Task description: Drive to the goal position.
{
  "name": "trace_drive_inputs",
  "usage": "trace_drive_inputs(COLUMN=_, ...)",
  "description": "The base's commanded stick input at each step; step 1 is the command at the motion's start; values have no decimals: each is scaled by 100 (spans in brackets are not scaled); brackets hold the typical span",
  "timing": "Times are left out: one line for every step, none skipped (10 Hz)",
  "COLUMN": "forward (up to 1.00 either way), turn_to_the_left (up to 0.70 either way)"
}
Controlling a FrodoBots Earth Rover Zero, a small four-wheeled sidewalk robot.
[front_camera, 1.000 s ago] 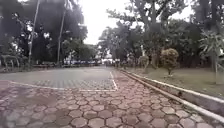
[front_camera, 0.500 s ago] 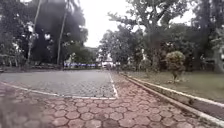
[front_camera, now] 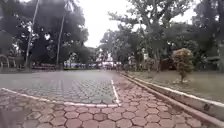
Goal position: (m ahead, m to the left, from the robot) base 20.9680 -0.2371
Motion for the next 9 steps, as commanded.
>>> trace_drive_inputs(forward=70, turn_to_the_left=0)
trace_drive_inputs(forward=70, turn_to_the_left=0)
trace_drive_inputs(forward=70, turn_to_the_left=0)
trace_drive_inputs(forward=70, turn_to_the_left=0)
trace_drive_inputs(forward=70, turn_to_the_left=0)
trace_drive_inputs(forward=70, turn_to_the_left=0)
trace_drive_inputs(forward=70, turn_to_the_left=0)
trace_drive_inputs(forward=70, turn_to_the_left=0)
trace_drive_inputs(forward=70, turn_to_the_left=0)
